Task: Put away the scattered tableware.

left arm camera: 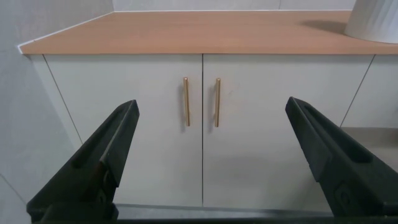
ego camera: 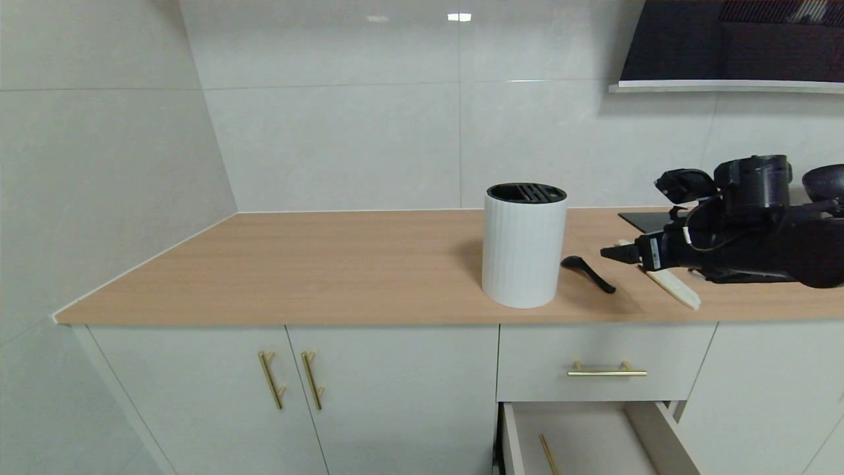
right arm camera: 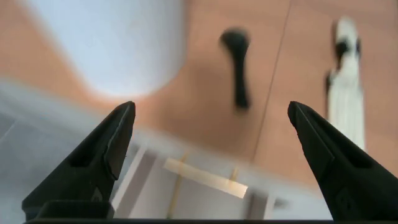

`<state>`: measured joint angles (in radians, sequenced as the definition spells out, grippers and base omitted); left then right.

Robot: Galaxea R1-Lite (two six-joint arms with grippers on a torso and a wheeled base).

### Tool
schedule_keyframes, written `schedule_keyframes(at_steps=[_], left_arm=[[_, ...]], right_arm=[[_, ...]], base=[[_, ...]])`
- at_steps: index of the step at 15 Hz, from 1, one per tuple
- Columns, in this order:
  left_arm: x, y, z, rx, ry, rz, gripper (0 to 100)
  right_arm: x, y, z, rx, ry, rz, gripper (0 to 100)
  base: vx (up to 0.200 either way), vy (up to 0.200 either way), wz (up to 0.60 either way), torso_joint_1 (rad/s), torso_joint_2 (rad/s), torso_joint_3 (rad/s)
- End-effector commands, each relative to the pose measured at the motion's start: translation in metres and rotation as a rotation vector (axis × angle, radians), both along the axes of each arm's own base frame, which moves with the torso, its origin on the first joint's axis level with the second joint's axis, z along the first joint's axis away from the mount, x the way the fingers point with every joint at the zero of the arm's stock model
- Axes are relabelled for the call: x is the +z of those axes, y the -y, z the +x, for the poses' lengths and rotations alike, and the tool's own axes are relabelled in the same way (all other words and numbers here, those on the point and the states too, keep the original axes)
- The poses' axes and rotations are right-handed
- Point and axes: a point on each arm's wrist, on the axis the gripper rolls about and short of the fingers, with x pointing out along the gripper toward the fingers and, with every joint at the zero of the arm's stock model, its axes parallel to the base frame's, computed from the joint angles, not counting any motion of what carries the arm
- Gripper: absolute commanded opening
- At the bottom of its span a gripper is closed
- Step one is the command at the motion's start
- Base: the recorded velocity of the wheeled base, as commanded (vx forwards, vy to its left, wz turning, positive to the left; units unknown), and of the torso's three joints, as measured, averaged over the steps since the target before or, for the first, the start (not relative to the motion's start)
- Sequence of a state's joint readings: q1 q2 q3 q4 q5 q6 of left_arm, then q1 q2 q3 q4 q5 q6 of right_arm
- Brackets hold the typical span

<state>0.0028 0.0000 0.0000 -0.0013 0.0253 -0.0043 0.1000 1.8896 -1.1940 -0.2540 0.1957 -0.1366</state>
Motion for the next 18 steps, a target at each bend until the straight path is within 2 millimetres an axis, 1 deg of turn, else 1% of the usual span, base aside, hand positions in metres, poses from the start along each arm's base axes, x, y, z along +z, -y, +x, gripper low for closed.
schedule_keyframes(at_steps=[1, 2, 3, 4, 5, 6, 7, 9, 11, 13, 15, 18], left_arm=[[0.000, 0.000, 0.000, 0.001, 0.000, 0.000, 100], [0.000, 0.000, 0.000, 0.001, 0.000, 0.000, 100], [0.000, 0.000, 0.000, 0.001, 0.000, 0.000, 100], [0.000, 0.000, 0.000, 0.001, -0.001, 0.000, 100], [0.000, 0.000, 0.000, 0.001, 0.000, 0.000, 100], [0.000, 0.000, 0.000, 0.001, 0.000, 0.000, 100], [0.000, 0.000, 0.000, 0.001, 0.000, 0.000, 100], [0.000, 0.000, 0.000, 0.001, 0.000, 0.000, 100], [0.000, 0.000, 0.000, 0.001, 0.000, 0.000, 100], [0.000, 0.000, 0.000, 0.001, 0.000, 0.000, 100], [0.000, 0.000, 0.000, 0.001, 0.000, 0.000, 100], [0.000, 0.000, 0.000, 0.001, 0.000, 0.000, 100]], right_arm=[[-0.040, 0.001, 0.049, -0.001, -0.054, -0.010, 100], [-0.052, 0.003, 0.058, -0.007, -0.078, -0.008, 100], [-0.062, 0.002, 0.061, -0.002, -0.102, 0.001, 100], [-0.081, 0.002, 0.067, 0.002, -0.137, -0.001, 100], [-0.084, 0.001, 0.068, 0.005, -0.146, 0.000, 100], [-0.096, 0.001, 0.074, 0.005, -0.165, -0.002, 100], [-0.100, 0.000, 0.076, 0.005, -0.171, -0.003, 100], [-0.103, 0.001, 0.080, 0.003, -0.173, -0.002, 100], [-0.100, 0.000, 0.083, -0.004, -0.160, 0.012, 100], [-0.101, 0.000, 0.088, -0.029, -0.163, 0.056, 100], [-0.099, 0.000, 0.091, -0.032, -0.153, 0.059, 100], [-0.107, 0.002, 0.098, -0.044, -0.157, 0.058, 100]], base=[[0.000, 0.000, 0.00, 0.000, 0.00, 0.000], [0.000, 0.000, 0.00, 0.000, 0.00, 0.000], [0.000, 0.000, 0.00, 0.000, 0.00, 0.000], [0.000, 0.000, 0.00, 0.000, 0.00, 0.000], [0.000, 0.000, 0.00, 0.000, 0.00, 0.000], [0.000, 0.000, 0.00, 0.000, 0.00, 0.000], [0.000, 0.000, 0.00, 0.000, 0.00, 0.000], [0.000, 0.000, 0.00, 0.000, 0.00, 0.000], [0.000, 0.000, 0.00, 0.000, 0.00, 0.000], [0.000, 0.000, 0.00, 0.000, 0.00, 0.000], [0.000, 0.000, 0.00, 0.000, 0.00, 0.000], [0.000, 0.000, 0.00, 0.000, 0.00, 0.000]])
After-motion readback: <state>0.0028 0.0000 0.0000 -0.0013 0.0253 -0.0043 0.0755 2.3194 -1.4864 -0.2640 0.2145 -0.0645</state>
